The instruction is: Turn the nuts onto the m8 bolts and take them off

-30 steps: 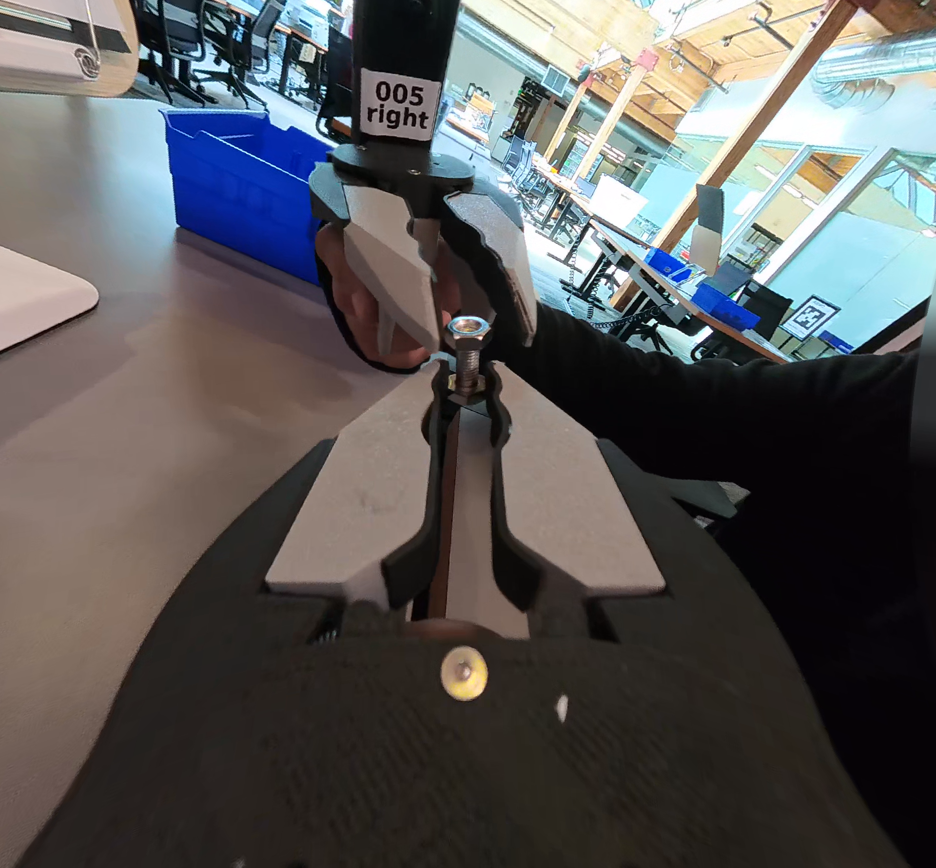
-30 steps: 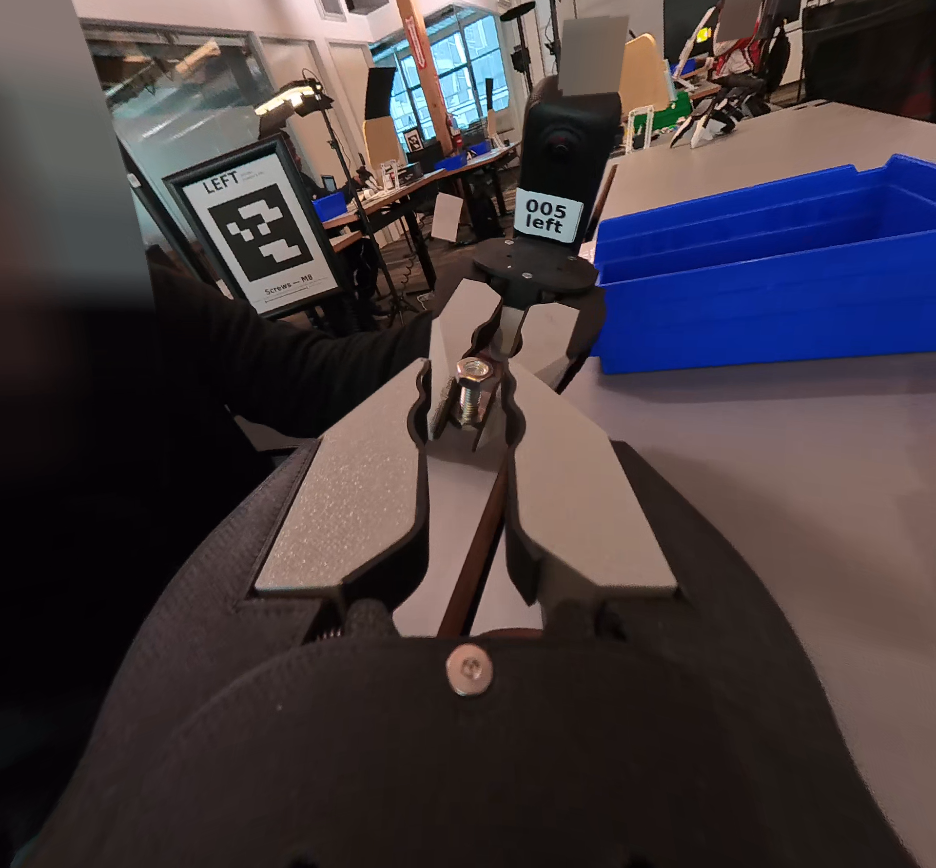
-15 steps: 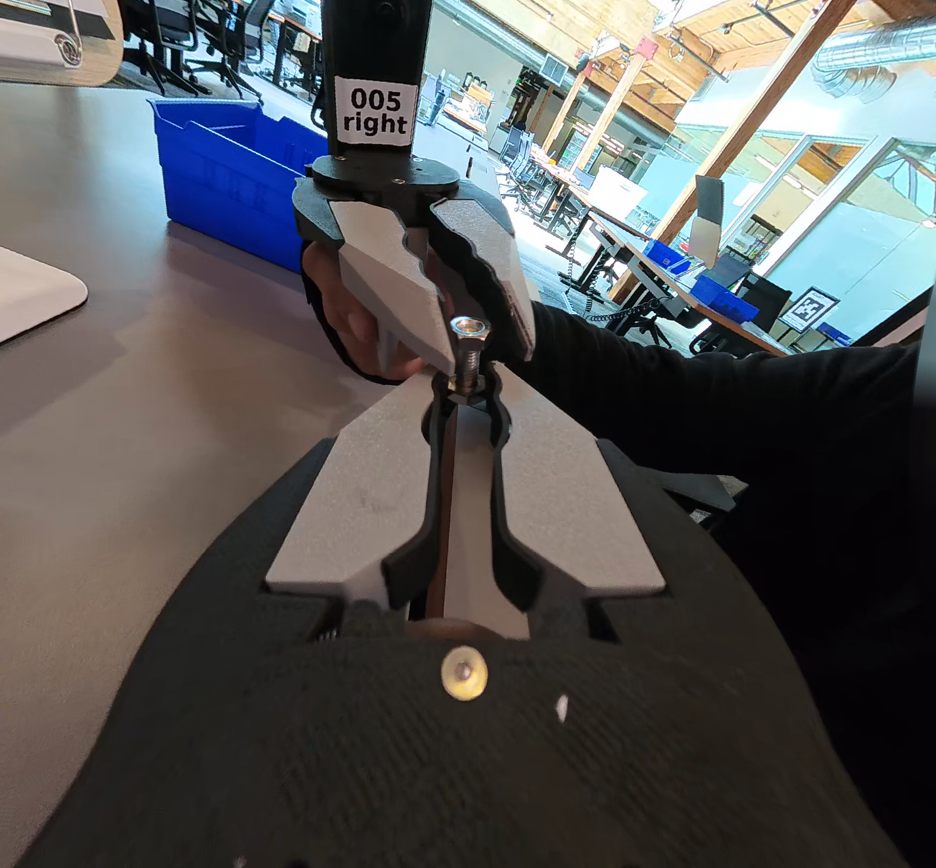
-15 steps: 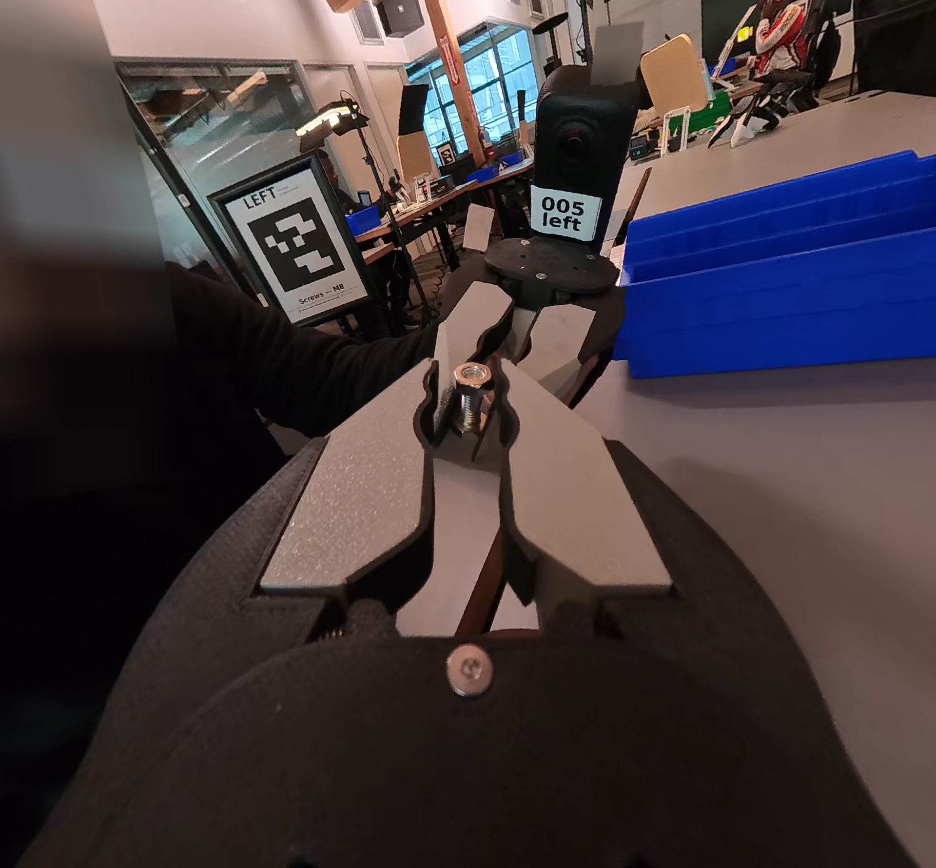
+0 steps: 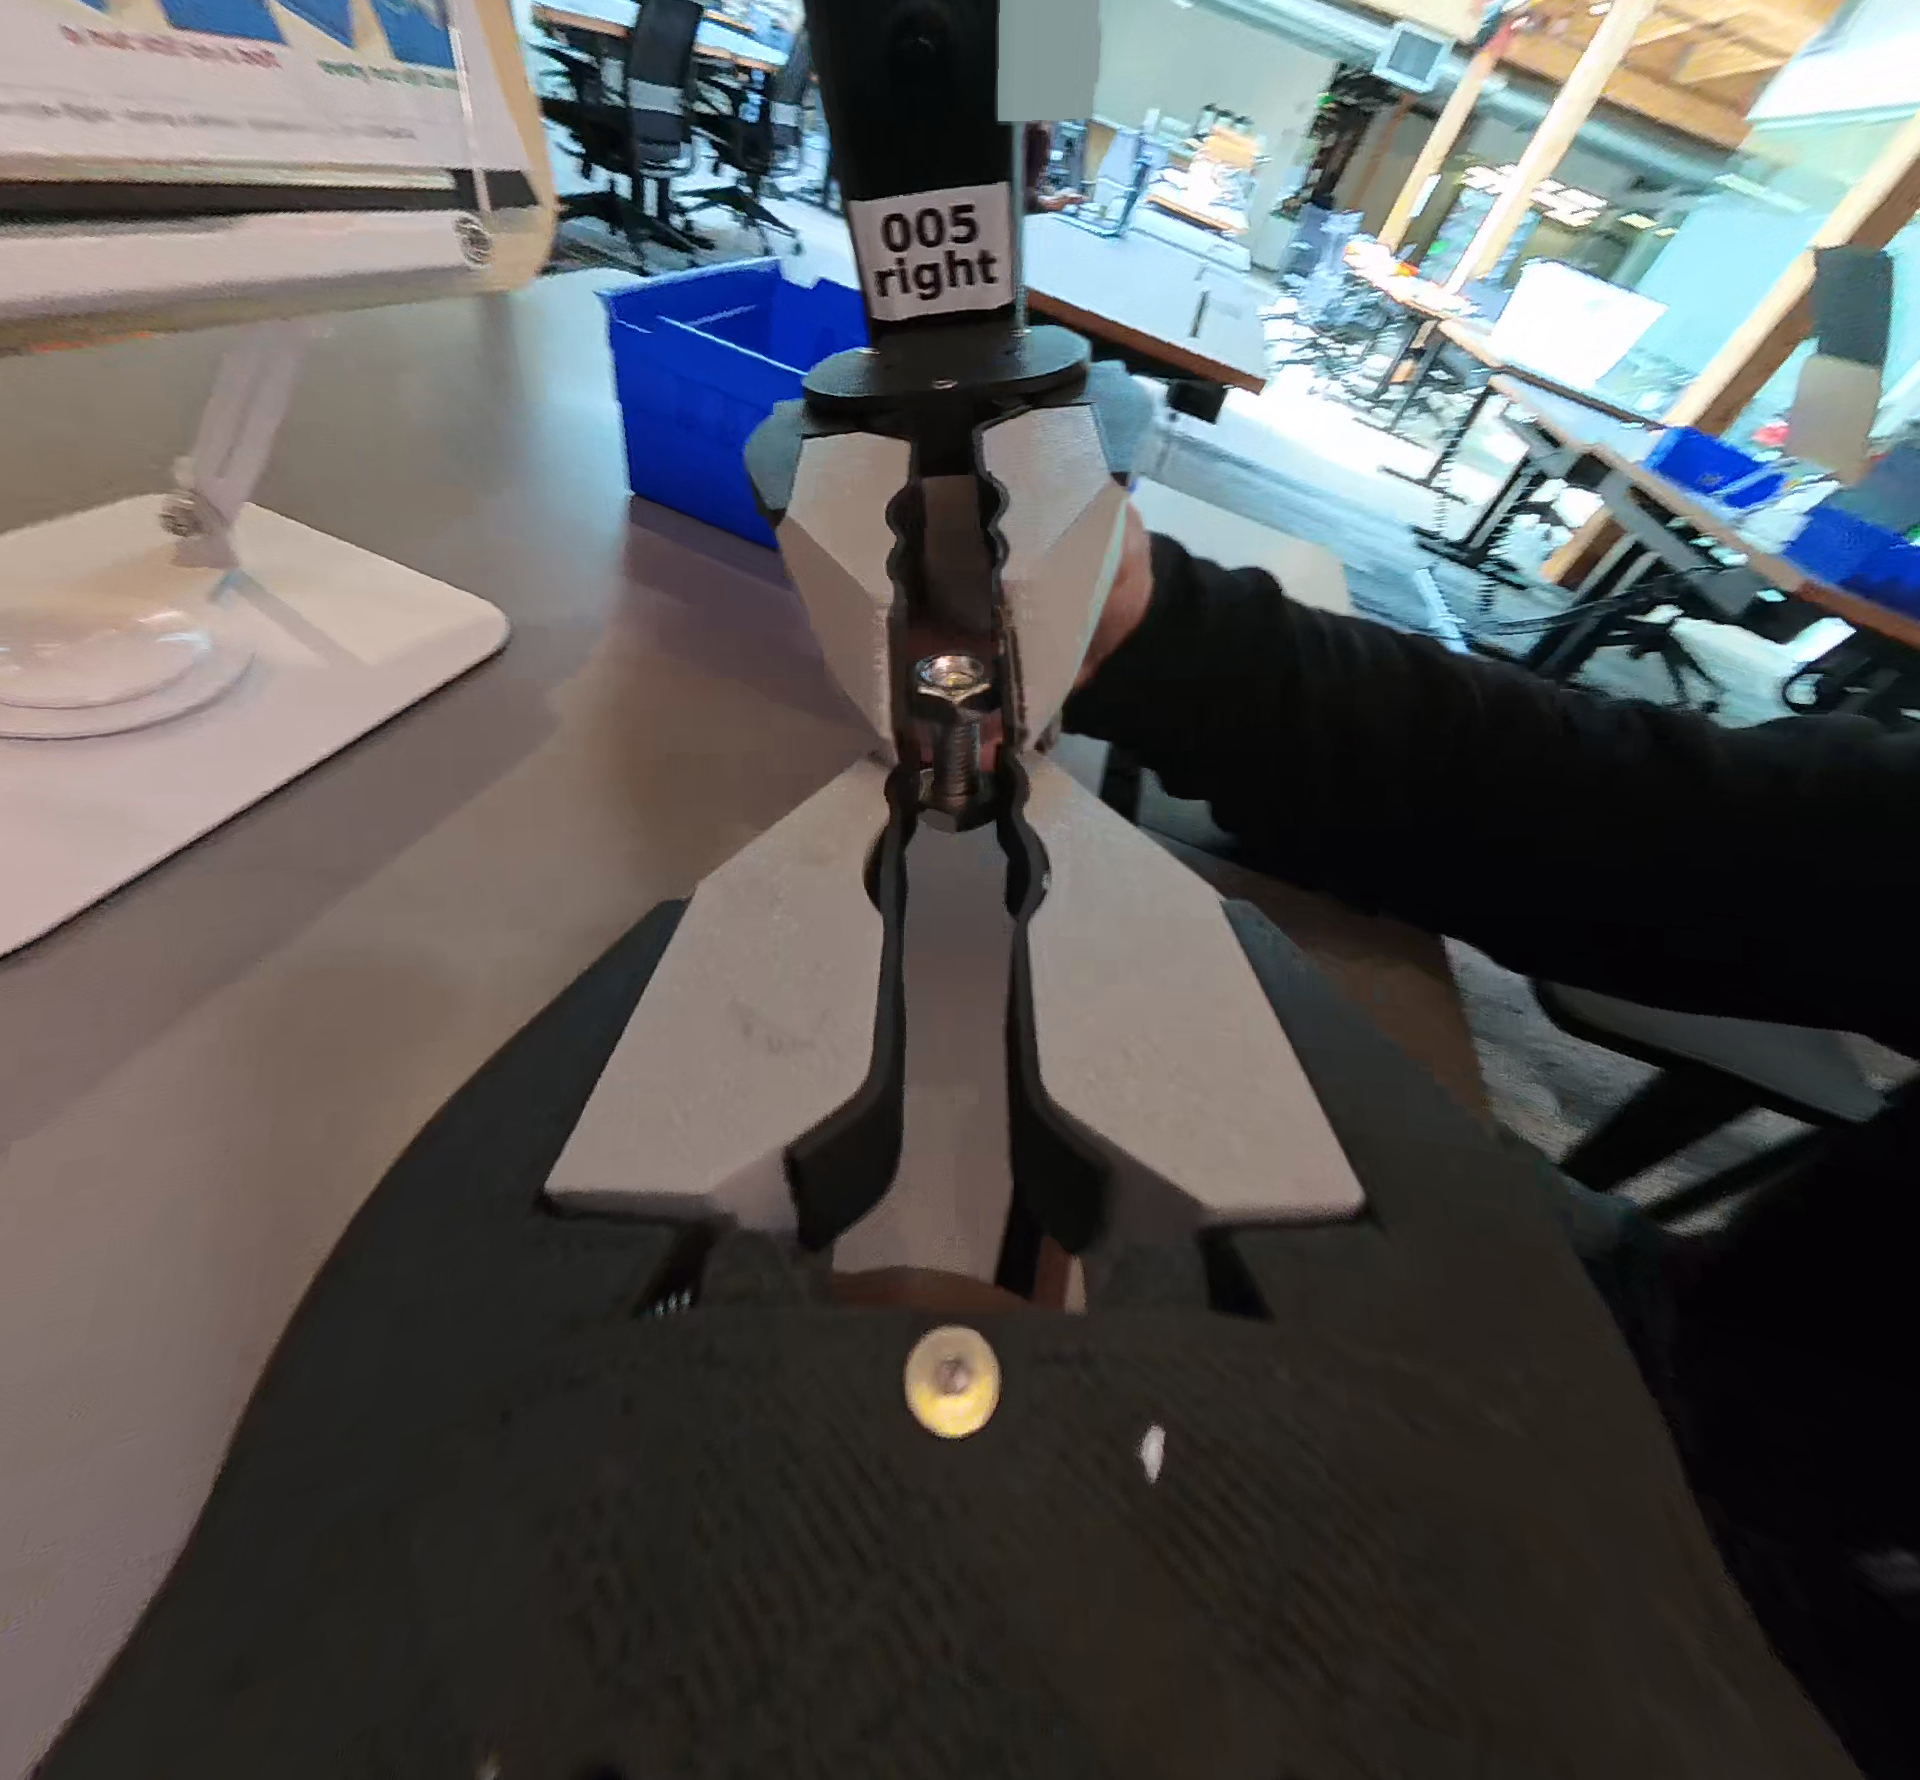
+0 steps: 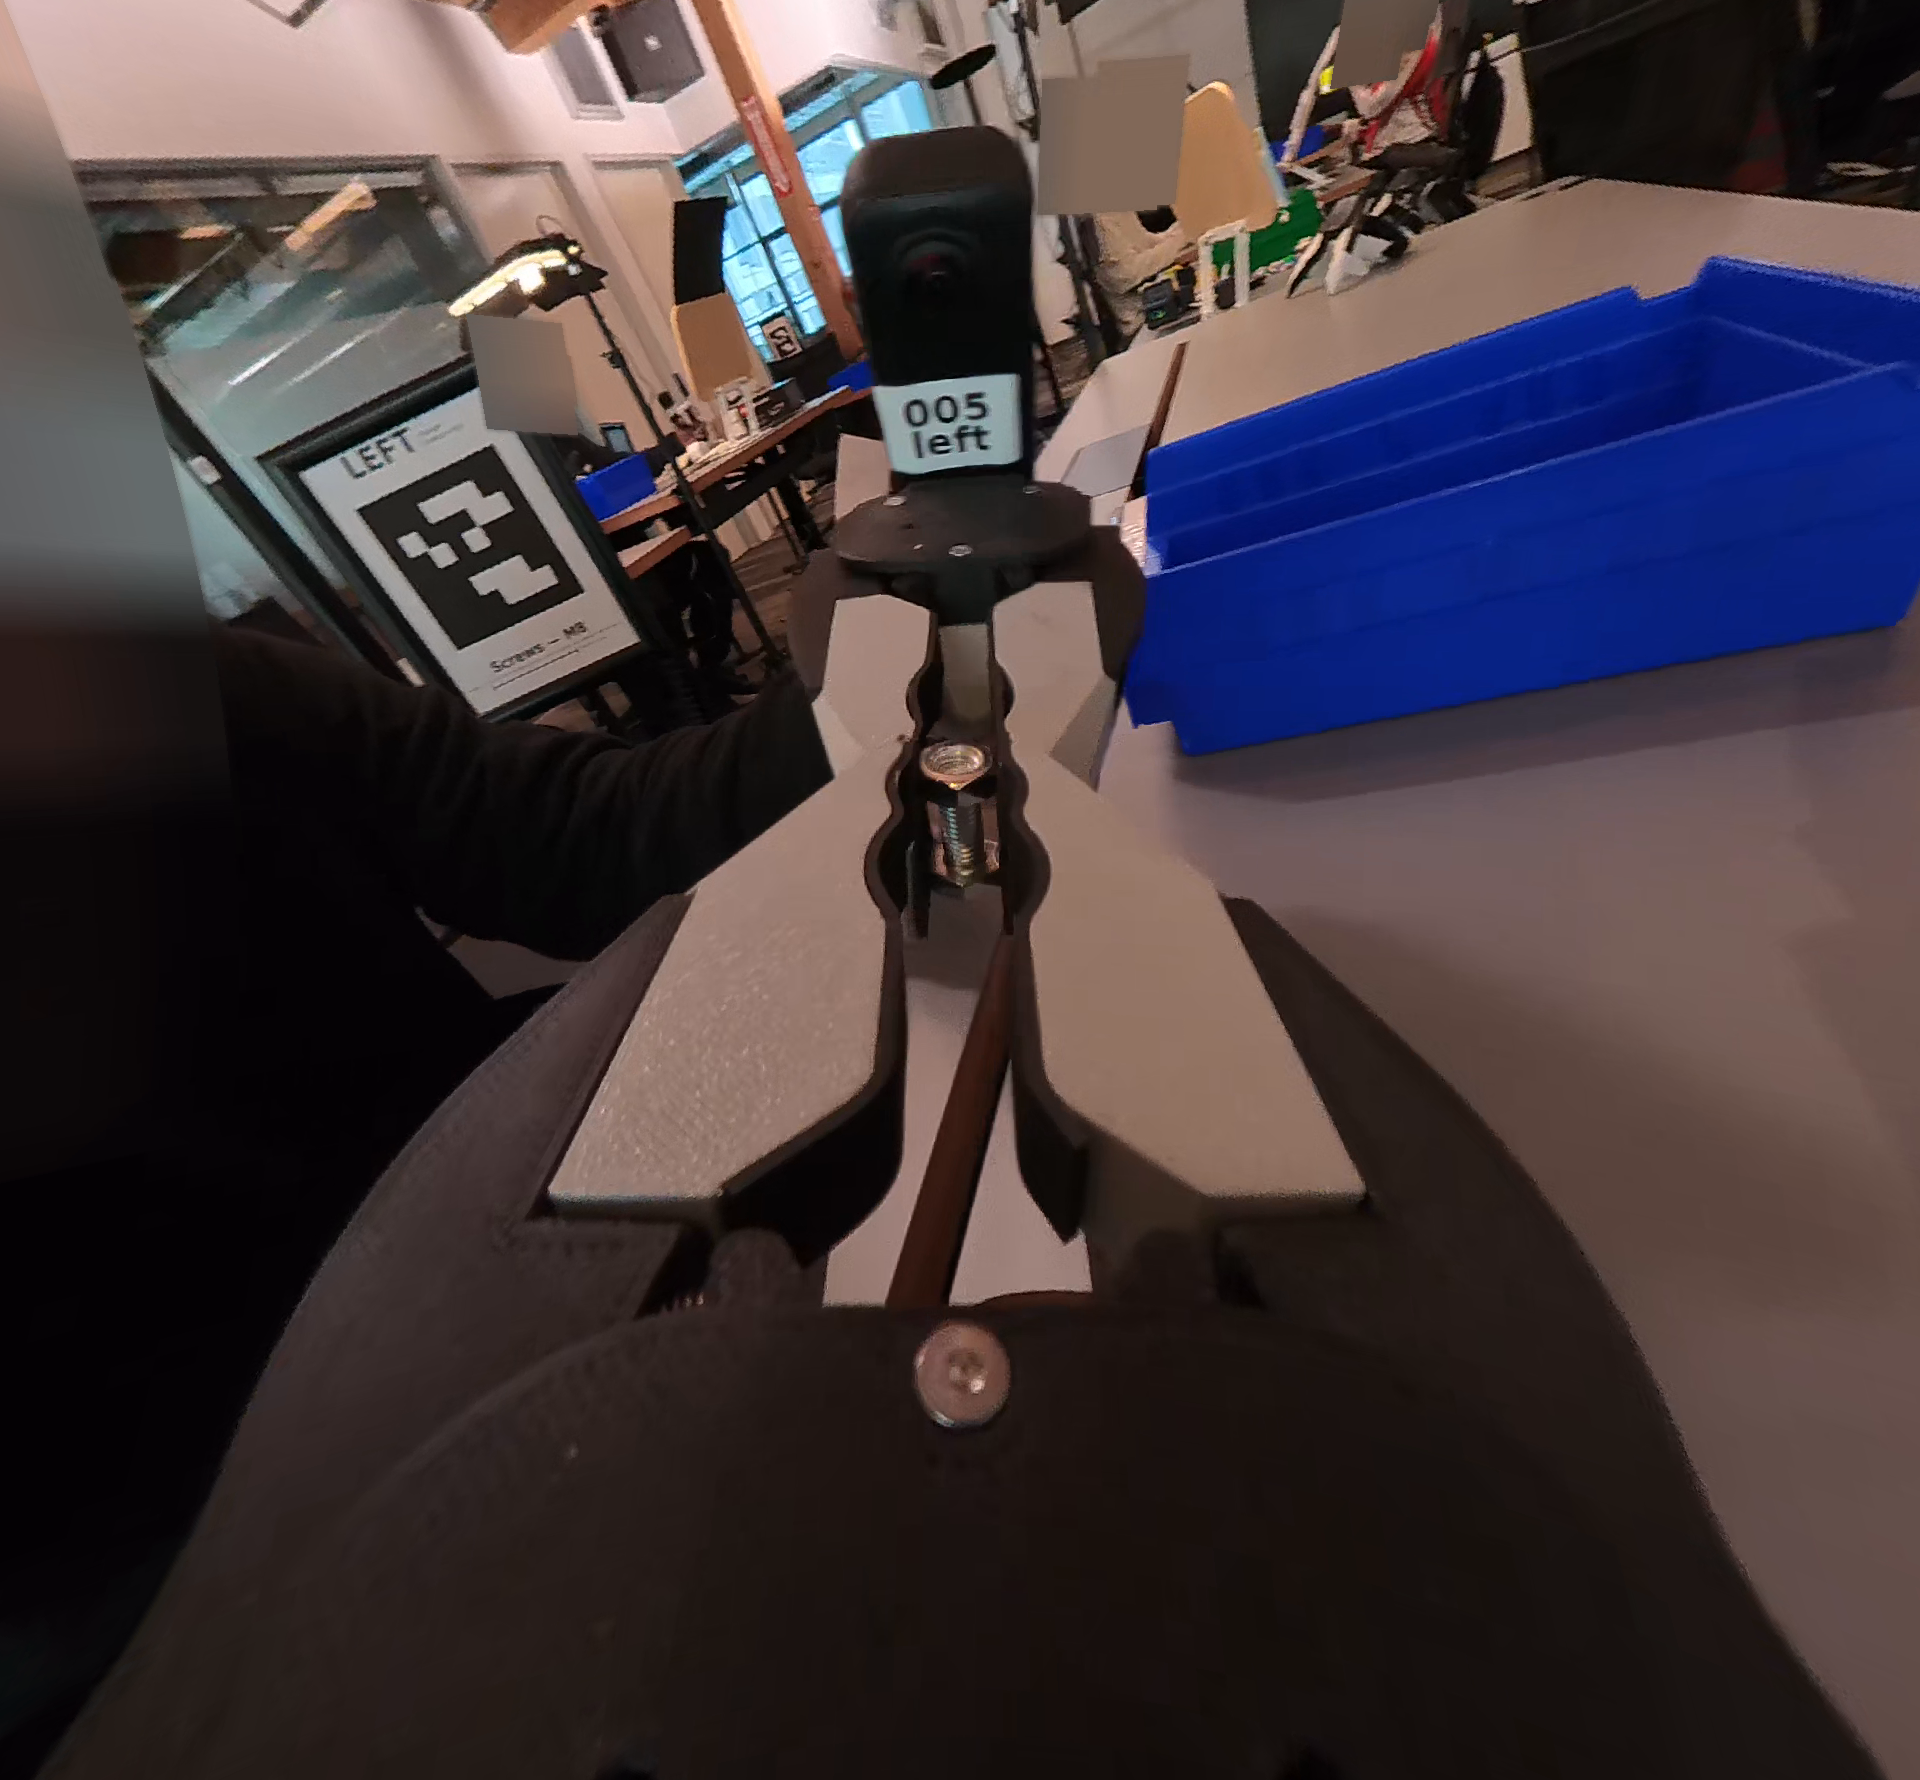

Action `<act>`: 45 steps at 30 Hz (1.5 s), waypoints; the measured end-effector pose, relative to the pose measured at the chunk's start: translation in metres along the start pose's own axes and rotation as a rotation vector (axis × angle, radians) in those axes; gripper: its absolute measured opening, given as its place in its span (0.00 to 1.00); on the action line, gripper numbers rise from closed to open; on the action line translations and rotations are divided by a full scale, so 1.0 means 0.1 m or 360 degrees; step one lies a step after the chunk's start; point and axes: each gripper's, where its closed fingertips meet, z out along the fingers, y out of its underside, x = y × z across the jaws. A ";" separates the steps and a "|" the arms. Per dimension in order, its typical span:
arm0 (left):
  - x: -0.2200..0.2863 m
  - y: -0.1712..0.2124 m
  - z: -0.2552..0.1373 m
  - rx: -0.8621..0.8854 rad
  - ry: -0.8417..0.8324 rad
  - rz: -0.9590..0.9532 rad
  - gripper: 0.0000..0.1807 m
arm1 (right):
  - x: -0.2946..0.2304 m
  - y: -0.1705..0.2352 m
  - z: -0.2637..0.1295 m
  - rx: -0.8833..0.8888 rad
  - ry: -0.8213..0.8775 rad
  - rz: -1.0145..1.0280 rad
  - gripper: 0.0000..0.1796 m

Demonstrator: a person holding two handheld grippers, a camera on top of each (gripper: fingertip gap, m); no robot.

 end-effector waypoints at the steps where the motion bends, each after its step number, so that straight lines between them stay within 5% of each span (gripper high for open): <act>1: -0.04 -0.01 0.00 0.0006 -0.0062 0.0028 0.07 | 0.04 -0.02 0.00 0.0009 0.0044 -0.0004 0.06; 16: -0.74 -0.09 -0.17 0.0071 -0.1003 0.0270 0.07 | 0.68 -0.15 0.07 0.0111 0.1124 -0.0167 0.06; 25: -0.86 -0.08 -0.21 0.0101 -0.1225 0.0310 0.07 | 0.80 -0.16 0.06 0.0212 0.1491 -0.0290 0.06; 37: -0.83 -0.09 -0.17 0.0129 -0.1156 0.0277 0.07 | 0.76 -0.18 0.04 0.0256 0.1480 -0.0312 0.08; 41: -0.69 -0.11 -0.13 0.0143 -0.0891 0.0220 0.07 | 0.62 -0.27 0.06 0.0226 0.1285 -0.0346 0.19; 45: -0.30 -0.14 -0.07 0.0169 -0.0305 0.0043 0.07 | 0.14 -0.56 0.01 0.0252 0.0668 -0.0310 0.19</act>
